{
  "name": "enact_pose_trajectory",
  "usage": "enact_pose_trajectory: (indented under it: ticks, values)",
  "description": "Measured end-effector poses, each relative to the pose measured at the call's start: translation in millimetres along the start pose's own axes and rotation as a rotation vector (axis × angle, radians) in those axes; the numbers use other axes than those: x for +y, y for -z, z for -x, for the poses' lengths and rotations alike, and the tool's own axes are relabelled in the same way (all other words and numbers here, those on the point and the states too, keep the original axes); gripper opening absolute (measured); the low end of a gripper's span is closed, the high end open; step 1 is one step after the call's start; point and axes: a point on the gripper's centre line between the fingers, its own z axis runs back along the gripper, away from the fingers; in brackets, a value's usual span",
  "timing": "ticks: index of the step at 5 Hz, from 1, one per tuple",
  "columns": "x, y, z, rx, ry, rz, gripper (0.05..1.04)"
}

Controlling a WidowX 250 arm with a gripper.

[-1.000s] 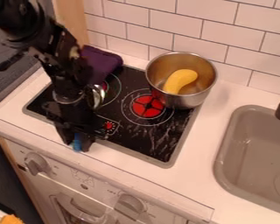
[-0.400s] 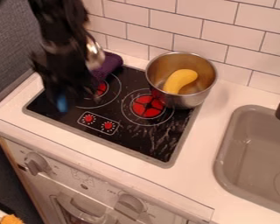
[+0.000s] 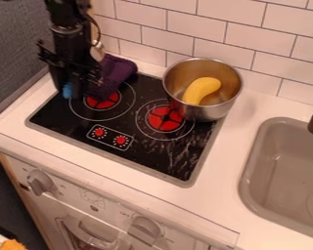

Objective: Move the silver with blue handle spoon to the top of the purple towel

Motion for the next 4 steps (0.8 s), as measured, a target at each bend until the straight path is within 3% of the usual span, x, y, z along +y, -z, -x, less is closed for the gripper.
enact_pose_trajectory:
  ticks: [1, 2, 3, 4]
  values:
    - [3.2, 19.1, -17.3, 0.019, 0.022, 0.016, 0.426]
    - [1.8, 26.7, -31.3, 0.009, 0.039, 0.042, 0.426]
    - [-5.1, 25.3, -36.7, -0.005, 0.076, 0.045, 0.493]
    - [-11.7, 23.7, -37.3, 0.007, 0.093, 0.032, 0.818]
